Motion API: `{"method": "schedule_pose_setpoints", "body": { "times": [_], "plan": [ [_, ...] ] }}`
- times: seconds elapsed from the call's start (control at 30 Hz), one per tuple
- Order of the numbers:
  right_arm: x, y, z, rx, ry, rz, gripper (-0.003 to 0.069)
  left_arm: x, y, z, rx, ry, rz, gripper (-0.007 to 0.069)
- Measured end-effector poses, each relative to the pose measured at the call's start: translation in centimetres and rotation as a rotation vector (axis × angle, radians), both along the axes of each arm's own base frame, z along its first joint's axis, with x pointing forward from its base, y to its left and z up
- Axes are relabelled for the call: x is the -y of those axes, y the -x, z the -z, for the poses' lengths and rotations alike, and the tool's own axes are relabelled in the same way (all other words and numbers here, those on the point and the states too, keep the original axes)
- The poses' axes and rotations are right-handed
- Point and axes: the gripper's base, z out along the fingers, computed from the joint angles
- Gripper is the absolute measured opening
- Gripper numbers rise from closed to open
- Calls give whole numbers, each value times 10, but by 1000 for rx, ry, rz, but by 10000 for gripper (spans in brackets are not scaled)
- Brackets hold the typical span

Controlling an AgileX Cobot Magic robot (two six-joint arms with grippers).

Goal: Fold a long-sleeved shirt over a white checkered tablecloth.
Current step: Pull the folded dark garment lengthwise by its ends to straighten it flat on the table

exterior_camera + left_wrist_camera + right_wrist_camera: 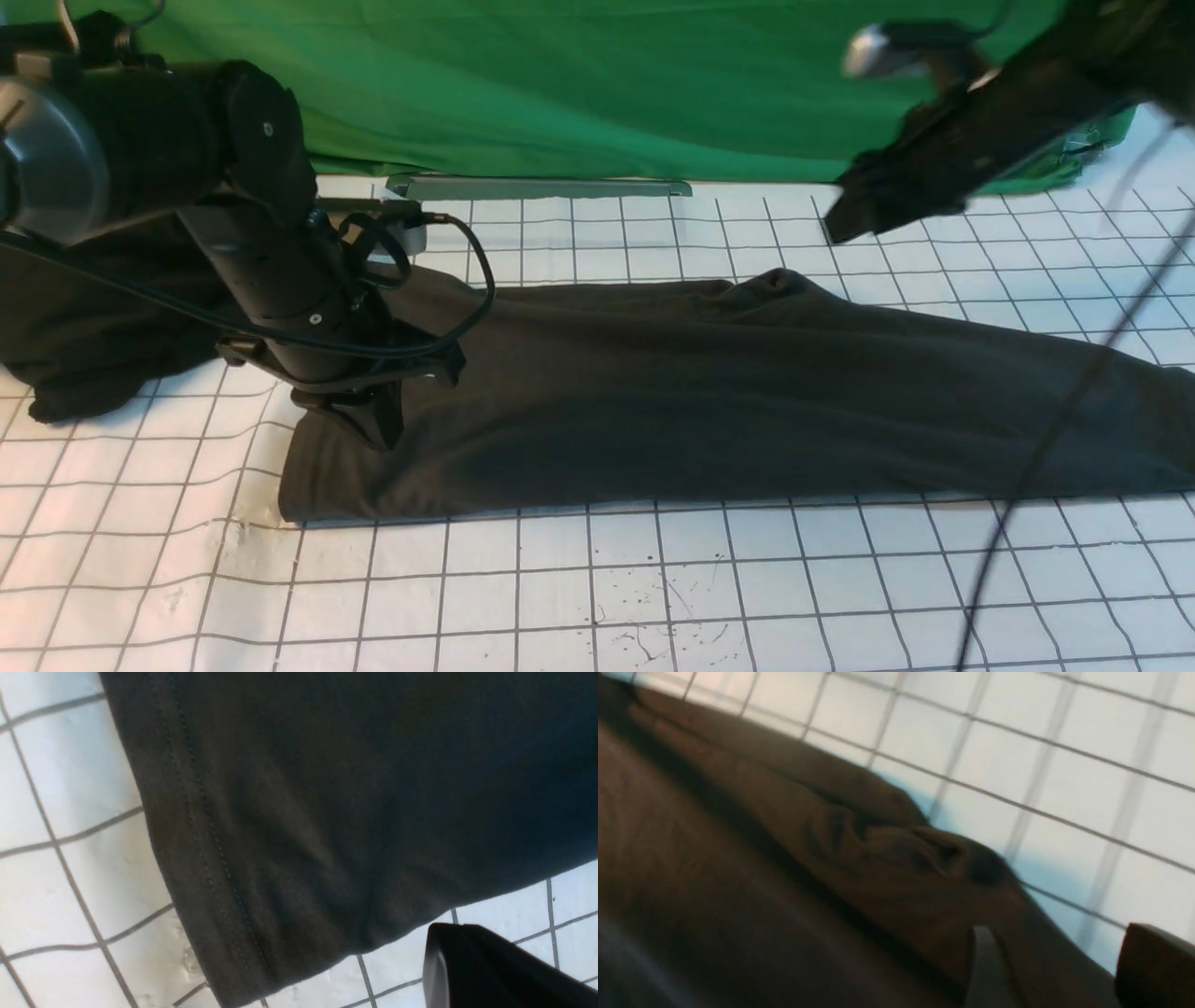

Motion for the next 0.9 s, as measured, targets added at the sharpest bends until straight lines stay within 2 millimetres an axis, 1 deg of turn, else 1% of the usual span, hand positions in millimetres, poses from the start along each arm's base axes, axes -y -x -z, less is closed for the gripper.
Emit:
{"method": "schedule_pose_setpoints", "body": {
  "times": [0.03, 0.07, 0.1, 0.17, 0.27, 0.33, 0.4, 0.47, 0.6, 0.77, 0.83, 0.9],
  "plan": [
    [-14, -6, 20, -19, 33, -36, 368, 0, 0, 0, -4, -1, 0, -4],
    [-18, -6, 21, -18, 35, -43, 369, 0, 0, 0, -4, -1, 0, -4],
    [-26, -9, 35, -34, 58, -64, 369, 0, 1, 0, -10, -2, 1, -4],
    [-36, -9, 51, -60, 81, -93, 365, 0, 2, 0, -16, -3, 1, -4],
    [-40, -9, 58, -71, 96, -108, 308, 0, 2, 1, -22, -4, -1, -4],
    [-40, -9, 58, -65, 107, -113, 218, 0, 2, 1, -24, -4, -4, -4],
    [-39, -11, 56, -43, 124, -118, 73, 0, 2, 1, -25, -3, -11, -4],
    [-37, -12, 56, -31, 149, -123, 25, 0, 2, 1, -26, -2, -18, -4],
    [-34, -15, 52, 0, 192, -129, 8, 0, 2, 1, -26, -2, -18, -4],
    [-35, -17, 38, 23, 202, -138, 12, 0, 2, 1, -25, -2, -19, -4],
    [-37, -16, 38, 14, 207, -150, 28, 0, 2, 1, -23, 0, -25, -4],
    [-43, -11, 39, -3, 220, -184, 108, 0, 1, 0, -16, 2, -26, -4]
  ]
}}
